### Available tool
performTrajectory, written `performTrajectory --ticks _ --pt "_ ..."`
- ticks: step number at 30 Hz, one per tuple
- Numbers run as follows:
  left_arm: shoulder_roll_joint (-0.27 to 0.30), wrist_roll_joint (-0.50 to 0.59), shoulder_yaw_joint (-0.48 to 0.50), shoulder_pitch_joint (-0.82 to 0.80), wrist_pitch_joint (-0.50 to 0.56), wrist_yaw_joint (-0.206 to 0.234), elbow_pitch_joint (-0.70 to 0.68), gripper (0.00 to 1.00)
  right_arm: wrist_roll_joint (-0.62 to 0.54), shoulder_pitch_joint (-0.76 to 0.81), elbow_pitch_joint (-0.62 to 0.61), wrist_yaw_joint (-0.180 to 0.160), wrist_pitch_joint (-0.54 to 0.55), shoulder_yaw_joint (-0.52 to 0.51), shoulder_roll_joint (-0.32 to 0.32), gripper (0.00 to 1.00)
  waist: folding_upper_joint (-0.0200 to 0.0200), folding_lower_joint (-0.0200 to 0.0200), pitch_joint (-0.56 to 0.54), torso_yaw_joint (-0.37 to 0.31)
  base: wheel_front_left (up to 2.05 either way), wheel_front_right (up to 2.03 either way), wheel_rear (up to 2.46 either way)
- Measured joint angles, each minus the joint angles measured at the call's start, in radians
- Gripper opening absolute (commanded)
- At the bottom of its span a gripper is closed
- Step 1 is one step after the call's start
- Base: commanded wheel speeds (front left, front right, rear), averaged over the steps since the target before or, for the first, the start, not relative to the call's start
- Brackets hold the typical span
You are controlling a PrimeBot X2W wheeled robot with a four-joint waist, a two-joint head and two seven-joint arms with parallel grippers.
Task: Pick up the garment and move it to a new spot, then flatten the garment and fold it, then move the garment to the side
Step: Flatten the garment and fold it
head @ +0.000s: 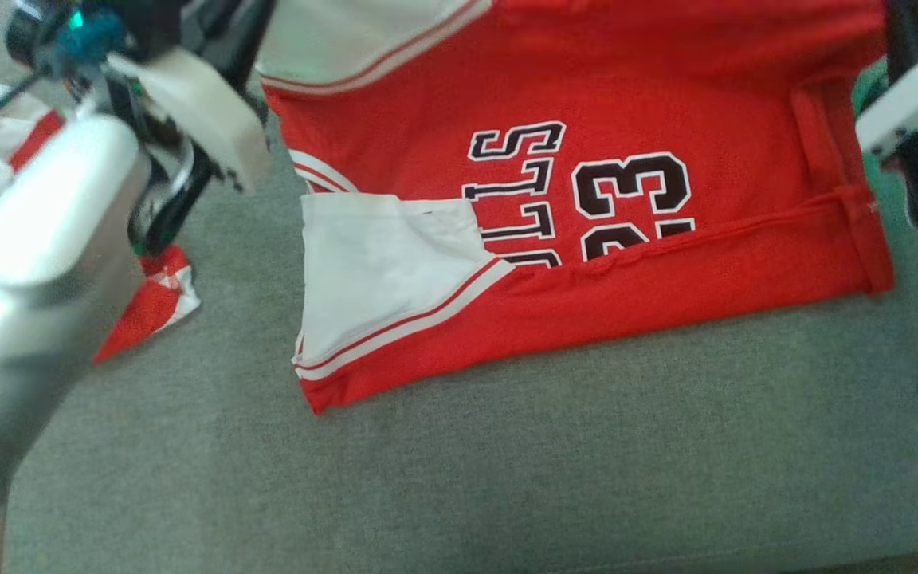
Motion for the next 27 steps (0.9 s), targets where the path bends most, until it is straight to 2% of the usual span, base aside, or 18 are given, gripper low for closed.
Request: performTrajectory --ticks 9,17,22,27 --pt "0.098 -0.04 -0.036 0.149 0.08 0.029 -0.205 0.0 0.134 0.12 -0.103 0.0 0.137 0.114 -0.107 0.0 0.0 0.0 -0.073 0.021 0.0 0.0 0.0" --pt "0.195 -0.085 -0.099 0.291 0.191 0.058 -0.383 0.0 0.227 0.225 -0.197 0.0 0.282 0.211 -0.206 0.0 0.0 -0.0001 -0.144 0.03 0.0 0.0 0.0" --pt "0.232 -0.099 -0.128 0.346 0.231 0.078 -0.446 0.0 0.259 0.265 -0.236 0.0 0.368 0.26 -0.245 0.0 0.0 -0.0001 -0.177 0.028 0.0 0.0 0.0" --pt "0.243 -0.11 -0.147 0.391 0.247 0.086 -0.468 0.0 0.285 0.303 -0.26 0.0 0.44 0.291 -0.272 0.0 0.0 0.0 -0.198 0.023 0.0 0.0 0.0"
